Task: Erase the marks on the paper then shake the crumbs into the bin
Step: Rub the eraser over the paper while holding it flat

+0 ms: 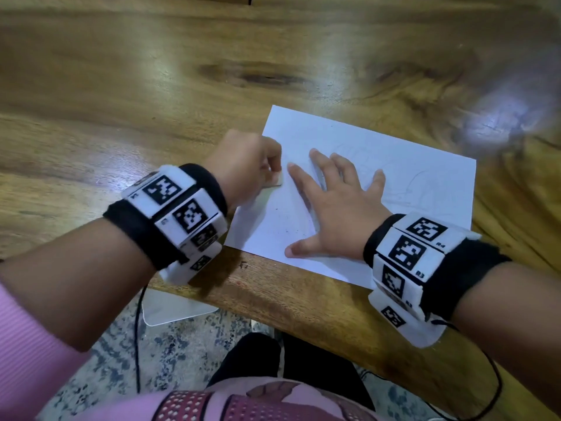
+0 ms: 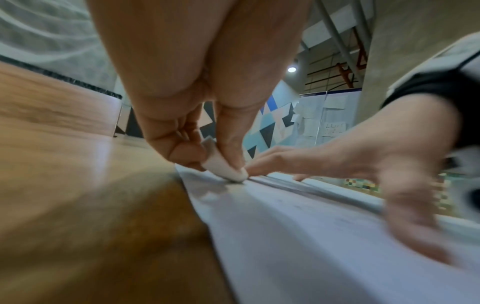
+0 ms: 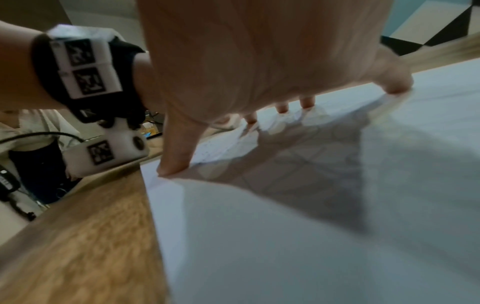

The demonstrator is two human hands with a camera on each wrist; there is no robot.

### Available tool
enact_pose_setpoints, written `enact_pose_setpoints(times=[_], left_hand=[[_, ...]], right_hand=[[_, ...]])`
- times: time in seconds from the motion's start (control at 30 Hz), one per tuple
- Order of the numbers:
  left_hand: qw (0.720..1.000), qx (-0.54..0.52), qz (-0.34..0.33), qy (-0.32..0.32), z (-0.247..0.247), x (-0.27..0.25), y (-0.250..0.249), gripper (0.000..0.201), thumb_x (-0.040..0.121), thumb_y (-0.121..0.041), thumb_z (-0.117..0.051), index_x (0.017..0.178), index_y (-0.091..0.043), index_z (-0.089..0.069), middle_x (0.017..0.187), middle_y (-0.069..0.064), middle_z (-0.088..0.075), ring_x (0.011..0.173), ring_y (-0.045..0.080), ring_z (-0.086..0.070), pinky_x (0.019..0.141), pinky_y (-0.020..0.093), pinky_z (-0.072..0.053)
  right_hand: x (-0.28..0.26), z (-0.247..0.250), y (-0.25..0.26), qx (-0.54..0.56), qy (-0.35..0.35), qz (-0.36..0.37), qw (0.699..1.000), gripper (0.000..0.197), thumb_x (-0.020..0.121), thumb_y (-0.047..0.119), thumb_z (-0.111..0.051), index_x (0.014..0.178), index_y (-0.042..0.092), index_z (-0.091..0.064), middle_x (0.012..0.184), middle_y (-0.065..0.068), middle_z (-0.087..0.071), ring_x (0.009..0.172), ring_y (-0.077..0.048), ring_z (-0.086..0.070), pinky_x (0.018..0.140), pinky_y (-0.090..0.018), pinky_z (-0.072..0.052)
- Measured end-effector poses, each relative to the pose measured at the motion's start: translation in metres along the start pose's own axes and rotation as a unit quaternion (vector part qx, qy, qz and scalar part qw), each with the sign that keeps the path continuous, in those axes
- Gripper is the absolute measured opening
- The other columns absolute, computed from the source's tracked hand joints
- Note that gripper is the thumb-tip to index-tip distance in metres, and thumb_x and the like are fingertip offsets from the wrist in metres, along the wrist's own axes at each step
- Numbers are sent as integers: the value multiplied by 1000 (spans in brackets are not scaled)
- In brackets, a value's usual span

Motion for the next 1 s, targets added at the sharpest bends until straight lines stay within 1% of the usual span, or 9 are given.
enact_pose_setpoints(times=[0.17,0.27,0.37,0.47,0.57,0.67,0.8,0.83,1.0], left_hand=[[995,29,-37,86,-20,-39,5,2,73,-11,-68,72,-12,-67,65,0,-58,61,14,-47,48,8,-30],[998,32,-31,32,-6,-16,0,8,76,-6,-64,82,-9,-68,70,1,-58,69,16,-48,53,18,-27],[1000,26,11,13,1,3,4,11,78,-12,-65,89,-12,-66,71,1,-56,73,17,-49,67,21,-35],[997,50,-23,47,-8,-24,5,3,77,-17,-67,77,-14,-66,62,-3,-54,60,14,-47,54,6,-33],[993,42,-22,111,-22,-47,9,10,75,-18,-70,66,-17,-66,55,-8,-53,52,2,-44,50,1,-32],[998,24,-28,52,-9,-25,4,8,70,-15,-73,73,-8,-71,68,6,-66,62,13,-51,51,1,-31],[1000,17,-5,-1,1,2,1,7,73,-11,-70,77,-6,-70,68,4,-58,71,16,-52,53,18,-28],[1000,22,-10,4,0,-4,2,6,73,-13,-70,76,-7,-70,67,4,-58,70,17,-52,53,20,-29],[992,11,-23,122,-28,-45,8,8,73,-16,-71,71,-9,-67,61,-6,-57,55,4,-47,52,3,-33]], right_hand=[[0,-1,-1,10,-4,3,1000,124,61,81,-58,146,35,20,153,7,27,142,-20,22,103,-73,1],[0,-1,0,10,-4,5,1000,123,61,81,-58,145,36,21,154,7,27,142,-21,21,103,-73,1],[0,-1,-1,9,-5,4,1000,123,62,81,-57,145,36,21,154,6,27,142,-21,21,103,-72,0],[0,0,-1,13,-9,4,1000,123,61,81,-58,145,37,20,154,7,26,142,-20,21,103,-72,0],[0,-1,-2,15,-9,5,1000,124,61,81,-58,145,37,20,154,7,27,142,-20,22,103,-72,1],[-1,-1,-1,14,-11,6,1000,123,61,81,-58,145,37,21,153,7,28,142,-19,22,103,-72,2],[-1,-1,-1,11,-8,2,1000,123,61,82,-57,145,37,21,153,7,28,142,-19,22,104,-72,2],[0,-1,-2,12,-6,2,1000,124,61,82,-57,145,37,21,153,7,29,142,-19,22,104,-72,2],[0,-3,-1,20,-4,6,1000,125,60,81,-59,144,38,23,152,7,31,141,-19,25,103,-73,4]])
Point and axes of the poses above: each hand's wrist, its own x-axis towards the middle knuckle, its own z-axis out of the back of the hand, y = z × x, the point moved 9 cm from there along x, towards the middle knuckle
